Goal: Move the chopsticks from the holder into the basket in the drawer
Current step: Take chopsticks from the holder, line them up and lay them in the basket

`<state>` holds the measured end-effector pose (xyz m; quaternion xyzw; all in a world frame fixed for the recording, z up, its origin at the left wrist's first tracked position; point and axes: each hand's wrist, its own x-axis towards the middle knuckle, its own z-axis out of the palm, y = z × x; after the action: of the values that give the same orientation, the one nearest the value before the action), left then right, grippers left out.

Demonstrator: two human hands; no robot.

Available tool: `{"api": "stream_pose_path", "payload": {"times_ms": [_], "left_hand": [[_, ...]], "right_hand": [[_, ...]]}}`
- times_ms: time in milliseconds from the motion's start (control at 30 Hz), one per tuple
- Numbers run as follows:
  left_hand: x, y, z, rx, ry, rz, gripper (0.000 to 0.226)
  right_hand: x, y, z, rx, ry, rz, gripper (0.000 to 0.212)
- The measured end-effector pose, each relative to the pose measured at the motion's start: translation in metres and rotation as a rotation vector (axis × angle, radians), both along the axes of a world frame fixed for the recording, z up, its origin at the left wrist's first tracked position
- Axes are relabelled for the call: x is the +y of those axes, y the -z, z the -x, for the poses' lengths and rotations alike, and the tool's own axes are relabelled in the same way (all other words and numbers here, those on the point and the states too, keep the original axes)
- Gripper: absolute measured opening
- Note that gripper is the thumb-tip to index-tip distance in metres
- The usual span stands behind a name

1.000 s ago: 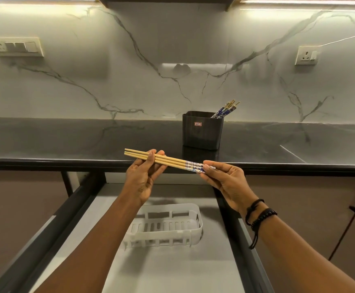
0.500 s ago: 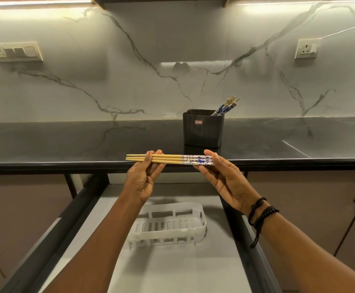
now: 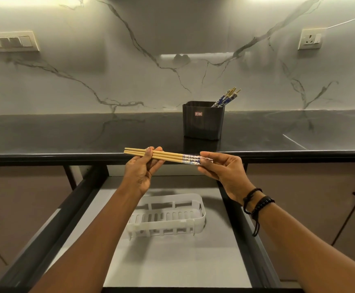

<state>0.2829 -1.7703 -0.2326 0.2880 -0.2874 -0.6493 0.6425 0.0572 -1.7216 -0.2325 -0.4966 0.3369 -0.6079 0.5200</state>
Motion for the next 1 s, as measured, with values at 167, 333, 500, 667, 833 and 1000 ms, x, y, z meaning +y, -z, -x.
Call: {"api": "stream_pose_path", "payload": {"times_ms": [167,333,500,667,833,1000], "left_hand": [[-0.001,0.001,-0.001,-0.050,-0.003,-0.057,0.021],[-0.007,0.003,-0.019,-0.081,-0.156,-0.124,0.015],[-0.019,0.020,-0.042,-0.672,-0.413,-0.250,0.012],[-0.018,0.039,-0.055,-1.388,-0.283,-0.357,0.010],[-0.013,0.049,-0.062,-1.646,0.016,-0.415,0.016],[-0.015,0.049,-0.060,-1.717,0.118,-0.396,0.022]], "right_hand": [[-0.004,0.005,0.000,0.013,0.052,-0.052,0.028],[-0.008,0.012,0.009,0.026,0.068,-0.136,0.019],[-0.012,0.026,0.017,0.108,0.039,-0.230,0.015],[-0.020,0.050,0.007,0.321,0.003,-0.381,0.015],[-0.030,0.065,-0.012,0.324,-0.061,-0.447,0.014],[-0.040,0.062,0.001,0.335,-0.088,-0.461,0.016]]}}
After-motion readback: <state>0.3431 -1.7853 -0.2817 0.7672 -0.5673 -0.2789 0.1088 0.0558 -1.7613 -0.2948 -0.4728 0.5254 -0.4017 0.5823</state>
